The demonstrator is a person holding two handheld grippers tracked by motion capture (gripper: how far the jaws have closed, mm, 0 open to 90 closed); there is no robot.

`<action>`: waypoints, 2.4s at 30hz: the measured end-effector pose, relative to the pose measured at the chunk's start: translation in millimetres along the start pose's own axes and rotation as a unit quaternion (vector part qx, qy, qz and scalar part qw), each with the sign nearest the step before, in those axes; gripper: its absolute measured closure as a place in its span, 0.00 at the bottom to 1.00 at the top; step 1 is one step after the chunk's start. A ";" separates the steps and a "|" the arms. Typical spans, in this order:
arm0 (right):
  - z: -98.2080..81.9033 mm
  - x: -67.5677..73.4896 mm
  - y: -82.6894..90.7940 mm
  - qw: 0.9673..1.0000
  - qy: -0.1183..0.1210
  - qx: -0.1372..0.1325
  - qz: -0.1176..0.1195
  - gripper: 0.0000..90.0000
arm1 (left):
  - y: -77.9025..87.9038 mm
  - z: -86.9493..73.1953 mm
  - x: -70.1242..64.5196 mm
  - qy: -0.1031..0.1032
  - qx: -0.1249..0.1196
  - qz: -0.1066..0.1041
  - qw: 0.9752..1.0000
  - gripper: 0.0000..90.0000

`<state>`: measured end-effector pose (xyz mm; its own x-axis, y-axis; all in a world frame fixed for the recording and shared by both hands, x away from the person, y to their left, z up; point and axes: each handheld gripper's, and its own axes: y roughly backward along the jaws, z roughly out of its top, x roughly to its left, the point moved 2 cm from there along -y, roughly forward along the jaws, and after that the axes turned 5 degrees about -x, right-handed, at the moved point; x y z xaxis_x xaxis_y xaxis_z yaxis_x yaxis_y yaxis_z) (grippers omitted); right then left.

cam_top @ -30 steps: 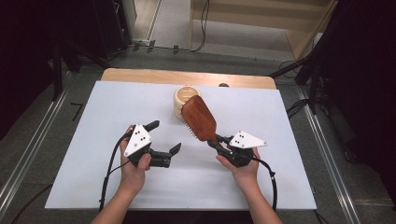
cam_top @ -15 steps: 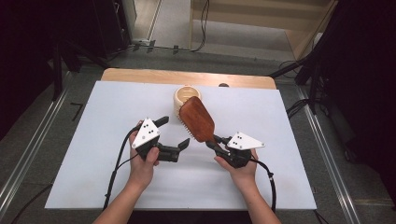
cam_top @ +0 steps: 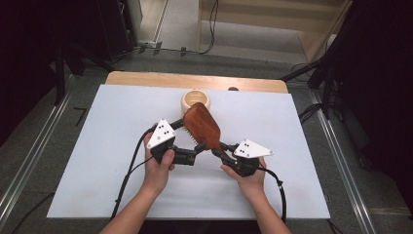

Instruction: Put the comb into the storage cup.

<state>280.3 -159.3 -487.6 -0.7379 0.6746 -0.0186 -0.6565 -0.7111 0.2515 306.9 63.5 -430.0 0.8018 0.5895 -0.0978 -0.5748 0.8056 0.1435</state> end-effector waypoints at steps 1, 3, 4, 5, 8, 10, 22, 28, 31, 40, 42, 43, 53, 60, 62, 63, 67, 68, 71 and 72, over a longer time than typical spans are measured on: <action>0.2 0.6 -0.3 1.000 0.001 -0.001 0.000 0.78 | -1.1 -0.2 -0.2 0.003 0.001 0.001 1.000 0.00; 0.5 2.0 -0.9 1.000 0.002 -0.002 0.003 0.78 | -2.8 -0.8 0.2 0.007 0.003 0.001 1.000 0.00; 0.5 2.9 -1.3 1.000 0.002 -0.001 0.003 0.78 | -3.5 -1.0 0.7 0.009 0.004 0.001 1.000 0.00; 0.6 3.5 -1.8 1.000 0.004 -0.002 0.004 0.78 | -4.1 -1.3 1.0 0.011 0.003 0.001 1.000 0.00; 0.8 6.0 -3.0 1.000 0.006 -0.001 0.005 0.78 | -5.6 -0.7 1.4 0.018 0.004 0.006 1.000 0.01; 1.2 7.6 -4.0 1.000 0.007 -0.002 0.008 0.78 | -6.3 0.4 1.7 0.024 0.001 0.012 1.000 0.03; 1.8 14.2 -7.4 1.000 0.015 -0.003 0.010 0.78 | -7.8 1.9 4.3 0.055 0.001 0.021 0.998 0.26; 1.9 15.2 -7.4 1.000 0.015 -0.005 0.003 0.78 | -7.0 2.2 7.7 0.075 0.006 0.008 0.997 0.35; 1.6 15.4 -8.0 1.000 0.014 -0.005 0.000 0.78 | -7.4 1.6 9.2 0.085 0.009 0.000 0.996 0.37; -1.2 16.8 -11.1 1.000 0.010 -0.001 -0.011 0.78 | -7.7 0.6 10.2 0.100 0.013 -0.028 0.994 0.49; -1.3 16.9 -11.1 1.000 0.010 -0.001 -0.012 0.78 | -7.5 0.4 10.6 0.104 0.012 -0.039 0.994 0.53; -1.3 17.0 -11.0 1.000 0.011 -0.001 -0.013 0.78 | -7.4 0.5 10.7 0.106 0.012 -0.042 0.993 0.54; 0.4 17.8 -8.8 1.000 0.014 -0.011 -0.016 0.78 | -7.2 2.1 10.9 0.111 0.000 -0.039 0.993 0.50; 6.5 23.3 -7.1 0.999 0.016 -0.024 -0.013 0.78 | -10.4 1.3 10.6 0.128 0.005 -0.037 0.991 0.18; 6.7 24.9 -8.1 0.999 0.021 -0.024 -0.010 0.78 | -11.7 0.3 8.6 0.125 0.009 -0.038 0.991 0.18; 6.4 25.5 -8.7 1.000 0.020 -0.022 -0.009 0.78 | -12.2 0.0 7.4 0.123 0.009 -0.037 0.992 0.18; 5.5 27.0 -10.2 1.000 0.022 -0.020 -0.009 0.78 | -11.6 0.7 6.5 0.120 0.006 -0.031 0.992 0.33; 5.5 27.3 -10.3 1.000 0.022 -0.021 -0.009 0.78 | -11.5 0.9 7.4 0.125 0.005 -0.029 0.992 0.39; 5.9 27.4 -10.1 0.999 0.022 -0.020 -0.013 0.78 | -12.4 0.4 9.6 0.136 0.012 -0.032 0.990 0.44; 5.5 27.1 -10.5 0.999 0.024 -0.018 -0.015 0.78 | -12.8 0.0 9.6 0.138 0.014 -0.033 0.990 0.45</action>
<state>268.1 -132.5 -485.4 -0.7232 0.6869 -0.0718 -0.6837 -0.6972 0.2155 321.9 58.7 -432.8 0.7606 0.5323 -0.3718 -0.5149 0.8433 0.1539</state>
